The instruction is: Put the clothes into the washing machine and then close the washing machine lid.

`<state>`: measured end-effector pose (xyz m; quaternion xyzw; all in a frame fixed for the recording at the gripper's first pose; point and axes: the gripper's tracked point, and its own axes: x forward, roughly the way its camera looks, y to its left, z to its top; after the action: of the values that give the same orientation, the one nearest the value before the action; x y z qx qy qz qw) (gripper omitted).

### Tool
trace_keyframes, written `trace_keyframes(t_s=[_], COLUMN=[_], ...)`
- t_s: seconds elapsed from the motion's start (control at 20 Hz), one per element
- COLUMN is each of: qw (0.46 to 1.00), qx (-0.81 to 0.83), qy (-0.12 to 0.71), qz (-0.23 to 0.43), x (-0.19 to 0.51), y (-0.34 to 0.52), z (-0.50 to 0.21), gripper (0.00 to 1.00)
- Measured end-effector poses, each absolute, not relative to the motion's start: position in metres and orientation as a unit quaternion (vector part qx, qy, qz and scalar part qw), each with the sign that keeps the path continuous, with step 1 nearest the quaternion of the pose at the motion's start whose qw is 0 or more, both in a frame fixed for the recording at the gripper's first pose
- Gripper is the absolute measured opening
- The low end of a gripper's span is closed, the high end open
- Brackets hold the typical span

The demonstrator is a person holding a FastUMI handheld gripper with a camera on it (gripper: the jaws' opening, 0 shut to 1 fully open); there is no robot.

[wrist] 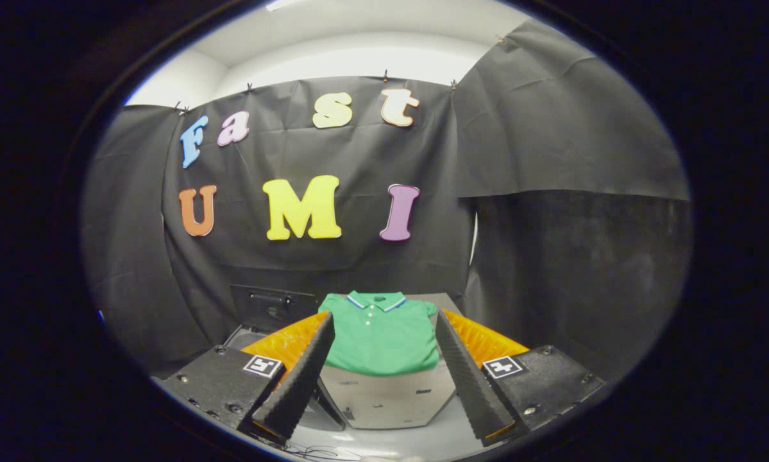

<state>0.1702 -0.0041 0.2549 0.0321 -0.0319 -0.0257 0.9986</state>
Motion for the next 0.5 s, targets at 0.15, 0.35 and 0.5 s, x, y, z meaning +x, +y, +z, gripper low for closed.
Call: trace_keyframes(t_s=[0.15,0.35,0.5], qw=[0.999,0.999,0.997], qx=[0.034,0.037,0.045], qy=[-0.016,0.025,0.06], qz=[-0.014,-0.007,-0.004], x=[0.225,0.298,0.351], y=[-0.002,-0.005,-0.003], z=[0.273,0.28,0.273], gripper=[0.99,0.99,0.99])
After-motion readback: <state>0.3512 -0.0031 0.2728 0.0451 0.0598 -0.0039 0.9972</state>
